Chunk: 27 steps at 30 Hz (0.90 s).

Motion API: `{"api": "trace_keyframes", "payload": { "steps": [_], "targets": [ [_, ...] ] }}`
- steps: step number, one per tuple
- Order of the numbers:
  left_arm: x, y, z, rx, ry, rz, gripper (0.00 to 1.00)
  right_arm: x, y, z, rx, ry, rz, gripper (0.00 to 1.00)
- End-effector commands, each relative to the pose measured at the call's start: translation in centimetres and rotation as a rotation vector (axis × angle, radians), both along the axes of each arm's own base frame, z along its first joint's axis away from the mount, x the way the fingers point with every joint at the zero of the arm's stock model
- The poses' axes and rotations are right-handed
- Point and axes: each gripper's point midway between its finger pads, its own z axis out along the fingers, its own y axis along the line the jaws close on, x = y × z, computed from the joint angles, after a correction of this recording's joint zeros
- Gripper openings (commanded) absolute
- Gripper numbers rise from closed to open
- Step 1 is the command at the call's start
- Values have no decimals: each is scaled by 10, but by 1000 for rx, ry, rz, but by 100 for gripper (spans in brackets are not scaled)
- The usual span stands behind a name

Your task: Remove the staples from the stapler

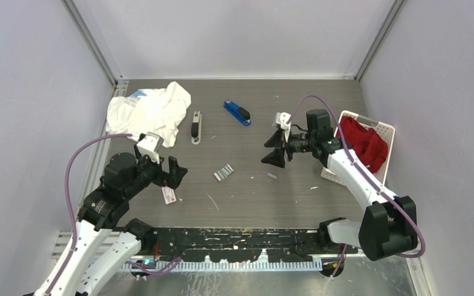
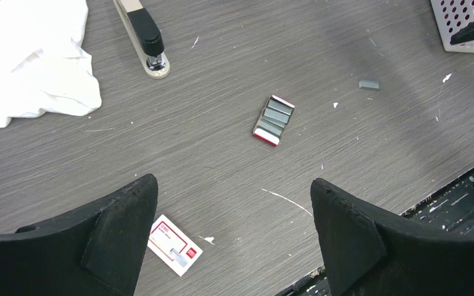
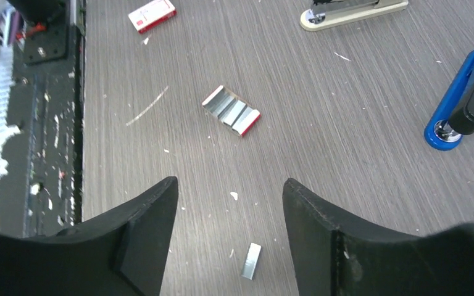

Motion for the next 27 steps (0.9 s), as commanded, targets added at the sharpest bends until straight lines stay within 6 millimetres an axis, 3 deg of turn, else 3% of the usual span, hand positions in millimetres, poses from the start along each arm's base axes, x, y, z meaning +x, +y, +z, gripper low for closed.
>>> {"api": "trace_keyframes", "payload": {
  "steps": [1,6,10,27],
  "targets": [
    [3,-4,17,-27,-74,-25,93,-9,-7,4,-46,-220,95,71],
    [3,-5,18,-30,-76,-31,93,5,-16,-9,-132,-210,31,82],
    [3,-5,18,-31,-77,-31,93,12,-23,-21,-197,-153,-9,100],
    [3,-6,18,-31,-75,-34,93,48,-49,-66,-497,-76,-190,97]
  ]
}}
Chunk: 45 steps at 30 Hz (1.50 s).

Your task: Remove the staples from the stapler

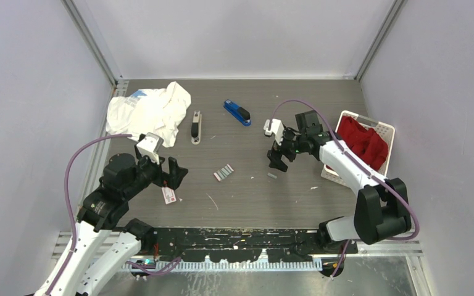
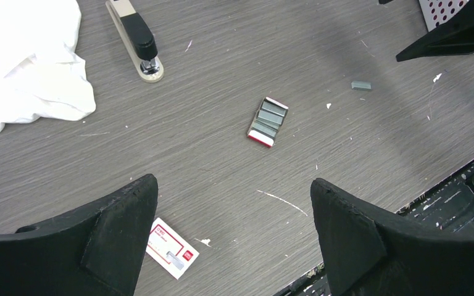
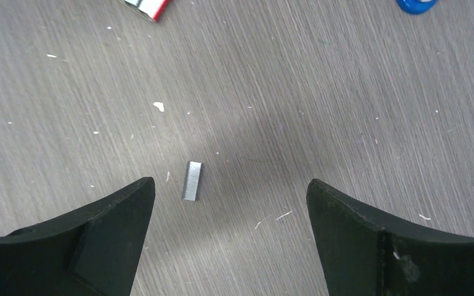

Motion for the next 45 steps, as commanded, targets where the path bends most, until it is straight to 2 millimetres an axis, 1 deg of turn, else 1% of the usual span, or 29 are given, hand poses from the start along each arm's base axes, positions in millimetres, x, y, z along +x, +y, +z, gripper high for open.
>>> {"api": "trace_keyframes", "payload": {
  "steps": [1,3,5,7,10,13,16,18,23,27,31,36,40,45],
  "targets": [
    [5,-3,15,-18,-64,-14,93,23,-4,0,-116,-33,-80,96],
    [6,-2,14,-17,-66,-11,93,27,-5,-7,-164,-14,-117,96],
    [6,-3,14,-16,-64,-11,93,32,-6,-14,-211,8,-157,93],
    [6,-2,14,-15,-63,-11,93,37,-8,-21,-245,35,-195,90],
    [6,-2,14,-16,-63,-9,93,37,-8,-31,-268,65,-216,81],
    [6,-2,14,-16,-64,-9,93,32,1,-39,-277,87,-194,73],
    [6,-2,14,-16,-61,-10,93,22,11,-47,-300,125,-142,65],
    [6,-2,13,-14,-61,-8,93,12,17,-53,-314,155,-97,62],
    [7,-2,13,-14,-61,-7,93,-4,24,-64,-360,214,-24,61],
    [7,-2,13,-13,-61,-7,93,-8,25,-73,-407,229,-24,61],
    [7,-1,13,-12,-61,-2,93,-6,19,-82,-460,236,-48,61],
    [7,-1,13,-12,-59,-2,93,-7,15,-87,-491,250,-59,52],
    [7,-1,13,-10,-59,-2,93,-10,14,-91,-511,258,-54,50],
    [8,-1,13,-9,-59,0,93,-13,14,-95,-531,275,-45,43]
  ]
}}
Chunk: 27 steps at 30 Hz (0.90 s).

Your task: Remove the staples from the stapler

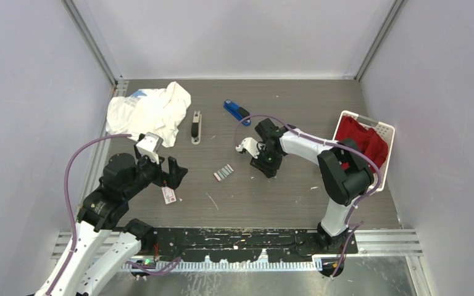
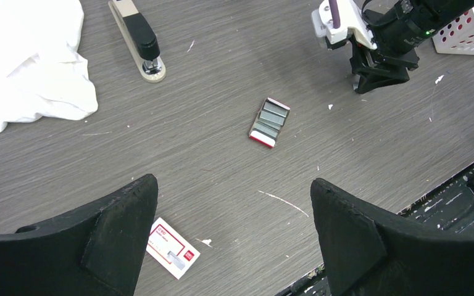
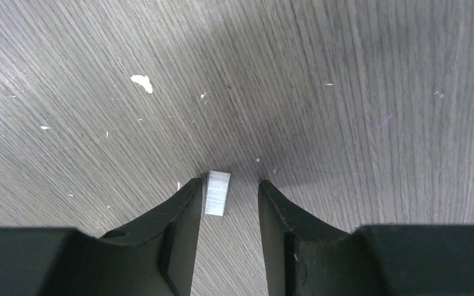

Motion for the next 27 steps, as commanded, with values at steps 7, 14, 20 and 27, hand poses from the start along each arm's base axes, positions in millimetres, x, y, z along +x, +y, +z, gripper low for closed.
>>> {"api": "trace_keyframes", "payload": {
  "steps": [7,14,20,27],
  "targets": [
    [6,-2,12,-9,-57,-5,93,5,4,4,-28,-14,-3,32],
    [6,-1,13,-9,-60,-1,93,10,4,4,-38,-28,-27,19],
    [6,1,14,-8,-62,9,93,15,13,21,51,-30,-58,11],
    [-2,-14,32,-167,-78,-18,91,13,35,63,304,5,-69,7]
  ]
}}
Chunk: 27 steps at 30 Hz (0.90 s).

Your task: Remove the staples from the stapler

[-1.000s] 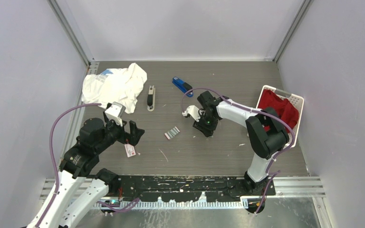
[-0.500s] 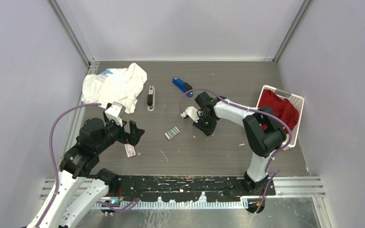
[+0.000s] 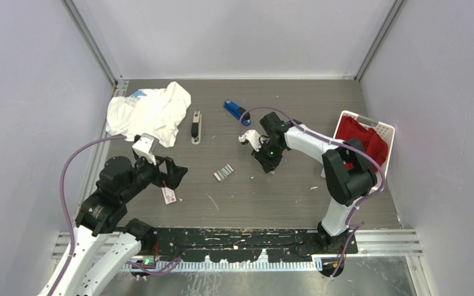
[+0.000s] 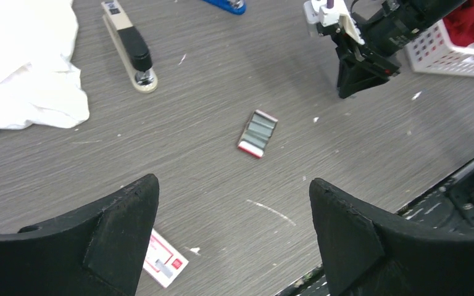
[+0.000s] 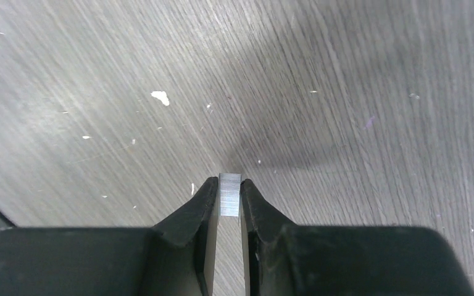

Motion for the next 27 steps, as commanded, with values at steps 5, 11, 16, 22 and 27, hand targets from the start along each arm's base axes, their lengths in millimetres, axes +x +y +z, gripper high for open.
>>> {"api": "trace_keyframes", "payload": {
  "steps": [5,11,16,22,27],
  "targets": [
    [-4,-41,25,-311,29,-93,83,-2,50,88,430,-27,21,7],
    [2,-79,18,-564,148,-175,76,-20,70,130,686,20,41,7],
    [-1,-113,-3,-647,192,-235,73,-25,74,154,850,66,21,7],
    [-11,-147,-13,-647,120,-294,74,-31,75,176,993,133,-2,7],
    [-16,-169,-3,-679,92,-378,75,-38,76,190,1068,177,1,7]
  ]
}}
